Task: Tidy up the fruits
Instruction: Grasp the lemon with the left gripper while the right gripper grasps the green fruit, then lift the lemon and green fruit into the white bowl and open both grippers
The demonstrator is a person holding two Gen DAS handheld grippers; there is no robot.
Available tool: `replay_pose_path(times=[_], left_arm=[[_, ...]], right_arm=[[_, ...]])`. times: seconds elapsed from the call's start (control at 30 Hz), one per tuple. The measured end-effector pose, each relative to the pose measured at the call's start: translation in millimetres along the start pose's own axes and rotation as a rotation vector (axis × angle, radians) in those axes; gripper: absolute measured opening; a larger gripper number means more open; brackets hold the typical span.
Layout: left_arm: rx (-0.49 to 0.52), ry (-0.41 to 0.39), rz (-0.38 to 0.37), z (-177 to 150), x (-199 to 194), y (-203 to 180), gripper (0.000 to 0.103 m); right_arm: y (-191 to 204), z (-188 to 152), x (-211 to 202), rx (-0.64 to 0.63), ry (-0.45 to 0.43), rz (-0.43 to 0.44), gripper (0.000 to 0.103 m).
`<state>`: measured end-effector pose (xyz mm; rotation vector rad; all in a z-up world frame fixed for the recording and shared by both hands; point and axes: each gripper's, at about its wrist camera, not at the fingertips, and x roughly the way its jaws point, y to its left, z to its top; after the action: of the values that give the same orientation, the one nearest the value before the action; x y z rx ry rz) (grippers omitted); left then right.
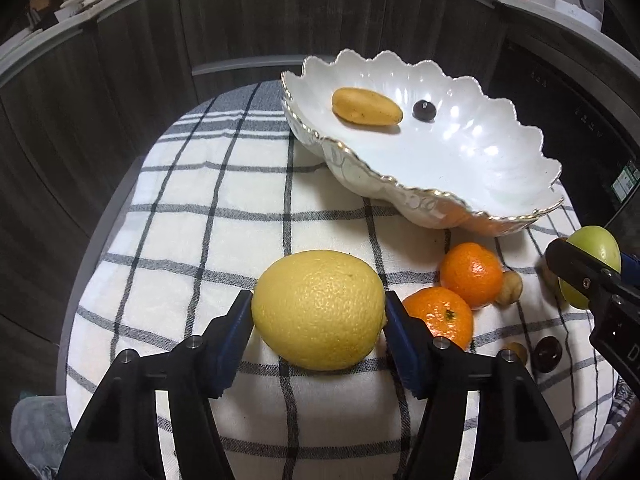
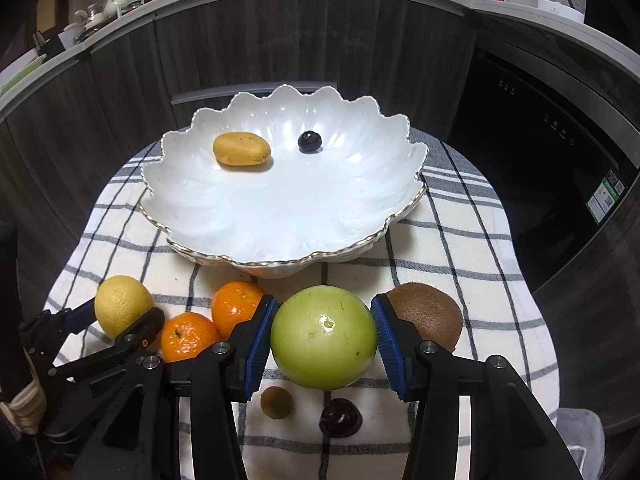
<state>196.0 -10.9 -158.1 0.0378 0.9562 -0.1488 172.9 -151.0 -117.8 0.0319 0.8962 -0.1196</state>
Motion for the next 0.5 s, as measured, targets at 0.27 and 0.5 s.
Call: replay_pose_path(times=[0.27, 0.5], left_arm=[[-0.007, -0.05, -0.001, 11.0, -24.4, -0.1, 0.062], [0.0, -0.109, -0.01, 38.4, -45.9, -6.0, 0.062]], right_arm=[[-2.5, 7.5, -19.7, 0.005, -0.044, 0.005, 0.049], [-12.3, 25.9, -29.7, 0.021, -0.085, 0.01, 0.049]])
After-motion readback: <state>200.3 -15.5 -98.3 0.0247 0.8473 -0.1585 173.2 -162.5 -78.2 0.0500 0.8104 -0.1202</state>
